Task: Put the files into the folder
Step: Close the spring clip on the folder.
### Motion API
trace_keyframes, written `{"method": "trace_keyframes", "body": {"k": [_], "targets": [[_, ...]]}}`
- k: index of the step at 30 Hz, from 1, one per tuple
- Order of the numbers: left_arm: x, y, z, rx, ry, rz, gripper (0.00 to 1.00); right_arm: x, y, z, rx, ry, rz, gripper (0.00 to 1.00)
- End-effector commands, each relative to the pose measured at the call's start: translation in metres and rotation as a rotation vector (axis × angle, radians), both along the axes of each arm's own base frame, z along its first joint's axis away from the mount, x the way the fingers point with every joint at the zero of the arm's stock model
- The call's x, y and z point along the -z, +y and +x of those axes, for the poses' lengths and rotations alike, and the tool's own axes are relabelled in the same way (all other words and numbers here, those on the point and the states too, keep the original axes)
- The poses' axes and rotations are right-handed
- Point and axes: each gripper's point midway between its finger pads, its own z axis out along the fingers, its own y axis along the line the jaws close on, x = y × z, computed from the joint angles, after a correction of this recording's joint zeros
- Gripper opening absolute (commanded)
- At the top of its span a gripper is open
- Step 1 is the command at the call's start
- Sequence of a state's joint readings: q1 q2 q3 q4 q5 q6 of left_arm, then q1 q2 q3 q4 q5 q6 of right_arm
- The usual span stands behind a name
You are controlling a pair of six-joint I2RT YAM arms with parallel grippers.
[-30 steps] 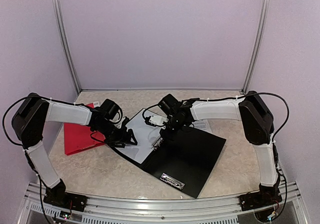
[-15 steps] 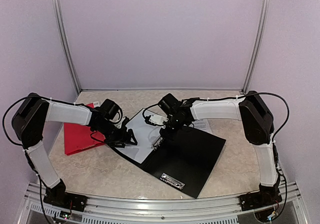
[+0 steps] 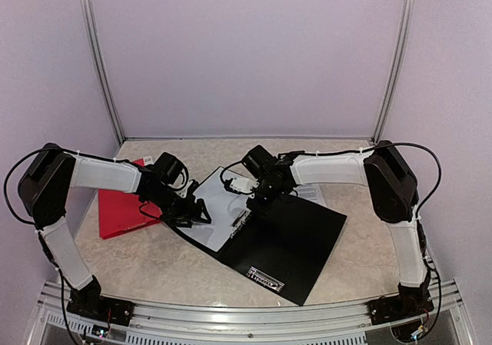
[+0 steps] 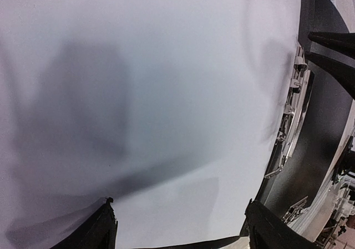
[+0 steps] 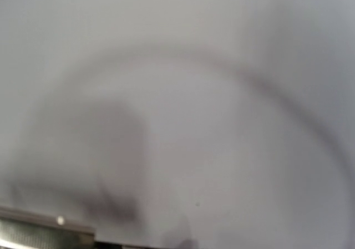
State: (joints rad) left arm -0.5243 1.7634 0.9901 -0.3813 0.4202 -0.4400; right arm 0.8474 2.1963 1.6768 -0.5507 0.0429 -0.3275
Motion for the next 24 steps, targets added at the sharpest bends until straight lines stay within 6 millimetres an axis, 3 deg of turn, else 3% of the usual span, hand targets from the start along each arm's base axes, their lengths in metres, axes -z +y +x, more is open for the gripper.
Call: {"method": "trace_keyframes", "body": {"k": [1,7,10,13,24], "targets": [[0.031,0.019,-0.023,0.003,0.096,0.11,0.78,-0.001,-0.003,0.005,0.022,0.0,0.001,0.16],[0.031,0.02,-0.023,0.003,0.096,0.11,0.78,-0.052,0.021,-0.001,-0.002,0.011,0.197,0.17],[0.031,0.019,-0.023,0.003,0.095,0.108,0.78,-0.066,0.031,-0.006,-0.014,0.038,0.259,0.18],[0.031,0.019,-0.023,0.004,0.096,0.108,0.78,-0.065,0.035,-0.009,-0.02,0.066,0.281,0.18],[0.031,0.018,-0.022,0.005,0.097,0.107,0.78,-0.029,0.036,-0.021,-0.025,0.129,0.224,0.18]]}}
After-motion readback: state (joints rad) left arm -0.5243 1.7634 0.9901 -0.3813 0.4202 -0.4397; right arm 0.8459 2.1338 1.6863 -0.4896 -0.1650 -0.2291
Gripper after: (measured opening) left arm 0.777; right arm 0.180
